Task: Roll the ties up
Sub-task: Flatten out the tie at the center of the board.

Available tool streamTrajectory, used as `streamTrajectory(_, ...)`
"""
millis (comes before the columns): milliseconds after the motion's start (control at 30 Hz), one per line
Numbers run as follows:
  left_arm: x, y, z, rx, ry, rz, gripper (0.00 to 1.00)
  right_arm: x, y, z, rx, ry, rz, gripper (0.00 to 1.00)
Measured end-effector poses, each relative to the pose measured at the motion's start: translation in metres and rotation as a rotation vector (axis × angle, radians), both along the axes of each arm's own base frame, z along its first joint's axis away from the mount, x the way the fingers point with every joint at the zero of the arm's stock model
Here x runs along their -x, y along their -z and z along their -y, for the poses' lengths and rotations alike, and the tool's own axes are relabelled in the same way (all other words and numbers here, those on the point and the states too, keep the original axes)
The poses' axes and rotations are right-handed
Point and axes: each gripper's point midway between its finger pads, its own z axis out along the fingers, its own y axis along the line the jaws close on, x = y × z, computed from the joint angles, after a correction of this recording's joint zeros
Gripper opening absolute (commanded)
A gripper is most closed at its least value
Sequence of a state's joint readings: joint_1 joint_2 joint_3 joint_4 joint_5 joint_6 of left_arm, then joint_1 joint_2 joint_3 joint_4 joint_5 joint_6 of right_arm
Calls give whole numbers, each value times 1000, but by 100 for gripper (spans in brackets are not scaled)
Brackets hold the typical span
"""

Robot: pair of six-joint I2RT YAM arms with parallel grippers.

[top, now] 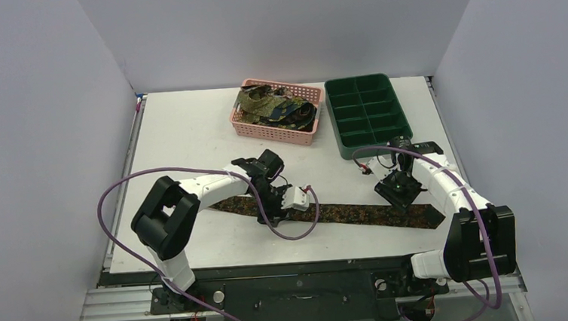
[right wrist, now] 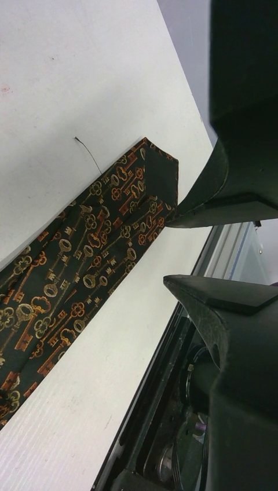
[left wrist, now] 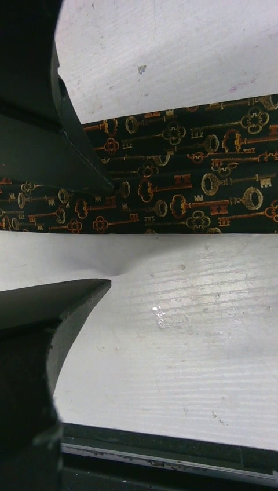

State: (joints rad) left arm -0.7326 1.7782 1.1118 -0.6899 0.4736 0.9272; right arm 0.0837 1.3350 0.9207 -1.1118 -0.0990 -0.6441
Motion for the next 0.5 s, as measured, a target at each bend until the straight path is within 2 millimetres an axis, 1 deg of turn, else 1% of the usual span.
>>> streamTrajectory(133, -3, -1, 1, 0, -2, 9, 51, 1, 0, 0, 0, 0, -3, 32)
streamTrajectory(367, -14, -7, 5, 5, -6, 50, 50, 2, 1, 0, -2, 0, -8, 32)
streamTrajectory(500, -17, -7, 5, 0, -7, 64, 49, 2, 1, -1, -4, 0, -12, 32)
